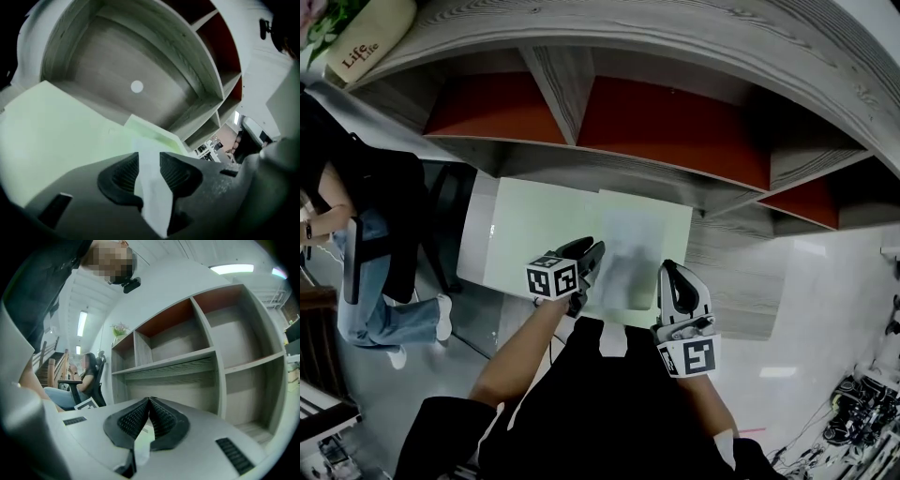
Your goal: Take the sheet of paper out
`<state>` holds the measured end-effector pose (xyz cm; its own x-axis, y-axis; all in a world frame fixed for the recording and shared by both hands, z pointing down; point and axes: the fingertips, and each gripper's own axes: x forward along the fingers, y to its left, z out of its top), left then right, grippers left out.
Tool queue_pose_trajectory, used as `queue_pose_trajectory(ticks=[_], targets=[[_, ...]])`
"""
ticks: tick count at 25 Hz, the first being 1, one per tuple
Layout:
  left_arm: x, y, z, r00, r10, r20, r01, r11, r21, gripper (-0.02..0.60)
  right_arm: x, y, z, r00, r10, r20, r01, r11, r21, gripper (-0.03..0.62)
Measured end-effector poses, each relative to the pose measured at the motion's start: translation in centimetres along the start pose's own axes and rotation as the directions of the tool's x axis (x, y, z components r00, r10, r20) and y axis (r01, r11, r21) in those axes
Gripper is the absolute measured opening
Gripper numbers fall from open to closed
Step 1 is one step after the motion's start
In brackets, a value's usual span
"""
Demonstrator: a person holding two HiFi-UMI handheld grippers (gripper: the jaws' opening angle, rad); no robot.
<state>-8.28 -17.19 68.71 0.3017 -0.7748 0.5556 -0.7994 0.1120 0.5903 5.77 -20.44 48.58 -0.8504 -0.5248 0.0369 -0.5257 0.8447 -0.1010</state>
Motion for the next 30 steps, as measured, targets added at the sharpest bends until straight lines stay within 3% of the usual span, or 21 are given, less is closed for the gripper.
queue_pose_trajectory(ticks=[5, 11, 15, 24, 30], targets=[[2.0, 0.6, -2.4, 0.992, -0.02, -0.127, 0.009, 0.996, -0.084, 0.158, -0.2, -0.7, -0.3, 1.0, -0.009, -0.007, 0.009, 1.0, 0.005, 0.023], [3.8, 1.2, -3.2, 0.98, -0.031, -0.196, 0.005, 0.991, -0.134, 0.147, -0.3, -1.4, -0.5, 1.0, -0.013, -0.008, 0.013, 1.0, 0.016, 0.023], [3.9, 1.6, -3.1, 0.976, -0.019, -0.218, -0.014, 0.989, -0.149, 0.104, -0.2, -1.7, -0.8, 1.0, -0.018, -0.014, 0.018, 0.999, 0.03, 0.023], [3.8, 0.9, -3.6, 0.969, -0.052, -0.242, 0.008, 0.984, -0.179, 0.114, 0.6, -1.9, -0.6, 1.0, -0.001, -0.01, 0.001, 0.999, 0.036, 0.023], [4.6, 0.9, -3.5, 0.966, -0.013, -0.257, -0.034, 0.984, -0.176, 0.104, 1.2, -2.1, -0.6, 1.0, 0.007, -0.006, -0.007, 0.999, 0.037, 0.023]])
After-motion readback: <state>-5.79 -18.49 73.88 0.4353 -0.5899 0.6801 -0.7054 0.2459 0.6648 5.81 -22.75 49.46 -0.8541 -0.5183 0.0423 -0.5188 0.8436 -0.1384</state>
